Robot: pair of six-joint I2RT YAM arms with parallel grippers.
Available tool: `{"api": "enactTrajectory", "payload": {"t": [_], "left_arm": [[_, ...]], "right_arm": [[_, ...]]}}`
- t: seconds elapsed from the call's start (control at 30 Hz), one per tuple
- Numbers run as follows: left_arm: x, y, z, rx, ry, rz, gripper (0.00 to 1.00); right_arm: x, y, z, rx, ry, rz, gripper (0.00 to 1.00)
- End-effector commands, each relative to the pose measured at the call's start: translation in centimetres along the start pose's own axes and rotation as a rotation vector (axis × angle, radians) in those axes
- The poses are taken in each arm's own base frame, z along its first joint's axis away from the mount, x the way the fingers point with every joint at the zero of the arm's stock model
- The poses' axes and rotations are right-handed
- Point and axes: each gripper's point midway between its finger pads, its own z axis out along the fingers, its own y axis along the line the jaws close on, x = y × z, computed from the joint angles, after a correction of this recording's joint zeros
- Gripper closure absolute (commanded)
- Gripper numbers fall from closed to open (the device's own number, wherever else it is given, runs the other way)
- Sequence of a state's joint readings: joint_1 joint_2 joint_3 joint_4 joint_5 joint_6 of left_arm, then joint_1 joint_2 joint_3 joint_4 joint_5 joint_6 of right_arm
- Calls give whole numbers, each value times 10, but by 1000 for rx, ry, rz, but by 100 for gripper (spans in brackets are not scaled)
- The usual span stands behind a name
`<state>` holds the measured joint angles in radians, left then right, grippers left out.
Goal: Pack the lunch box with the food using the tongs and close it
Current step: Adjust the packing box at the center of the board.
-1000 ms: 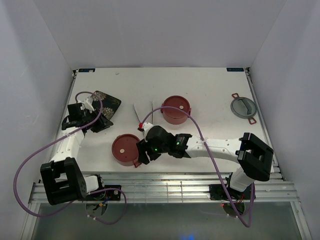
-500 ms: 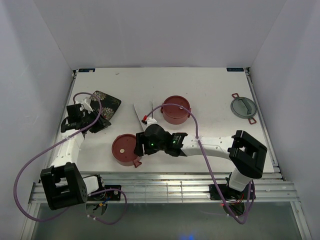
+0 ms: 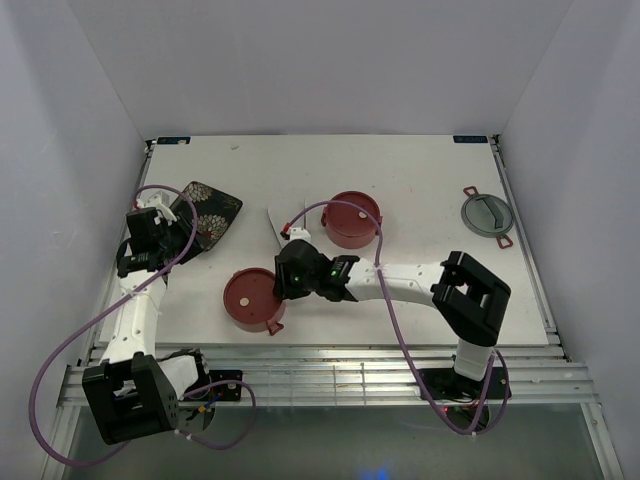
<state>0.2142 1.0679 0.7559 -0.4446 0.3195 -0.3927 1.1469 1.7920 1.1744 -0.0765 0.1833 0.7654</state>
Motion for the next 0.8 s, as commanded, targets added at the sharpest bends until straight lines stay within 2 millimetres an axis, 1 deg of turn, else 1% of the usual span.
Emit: {"api": "enactTrajectory", "payload": {"t": [0.0,0.07,0.1,0.13,0.17,0.2,0.27,0.3,0.33,0.37,0.43,0.47,0.5,0.57,0.6,0.63,0.67,0.7,0.73,0.77], "left_arm": [[-13,-1,-7,-11,-45,19,58],[-13,-3,-7,-5,-46,18,57],[-14,-4,-9,-2,-52,18,57],[-15,-6,-10,4,-55,18,57],[-18,-8,-11,8,-61,20,57],[-18,-11,-12,22,-58,22,57],[-19,-13,-14,33,-57,27,57],[-16,-15,-14,44,-44,30,57],[-15,-17,-15,52,-41,32,57],[-13,-17,-16,56,-36,31,57],[-6,-22,-18,88,-19,22,57],[-2,-24,-18,104,-9,11,56],[2,-24,-18,114,5,1,55],[11,-30,-18,153,34,-20,54],[16,-31,-17,164,53,-31,54],[18,-32,-18,170,62,-33,53],[18,-29,-18,159,58,-32,53],[18,-26,-18,138,56,-29,53],[16,-22,-18,113,45,-21,52],[14,-13,-17,61,30,-20,52]], "right_arm": [[-16,5,3,-11,-8,-40,63],[-14,4,9,-9,9,-69,67],[-17,7,9,-27,12,-104,69],[-15,6,14,-31,24,-130,75],[-16,7,16,-34,28,-158,78],[-25,8,17,-42,20,-213,85],[-32,5,22,-35,23,-277,90],[-39,5,24,-46,26,-306,92],[-49,9,26,-64,18,-384,92],[-53,10,28,-68,19,-411,92],[-62,19,30,-116,17,-509,92],[-63,21,30,-131,19,-527,92],[-63,26,30,-162,27,-542,91],[-68,30,29,-185,23,-582,84],[-70,31,28,-189,23,-588,74],[-74,32,25,-192,15,-589,68],[-75,31,23,-195,13,-588,64],[-80,29,19,-206,9,-578,56],[-88,32,10,-216,-10,-571,52],[-89,29,6,-213,-12,-564,50]]}}
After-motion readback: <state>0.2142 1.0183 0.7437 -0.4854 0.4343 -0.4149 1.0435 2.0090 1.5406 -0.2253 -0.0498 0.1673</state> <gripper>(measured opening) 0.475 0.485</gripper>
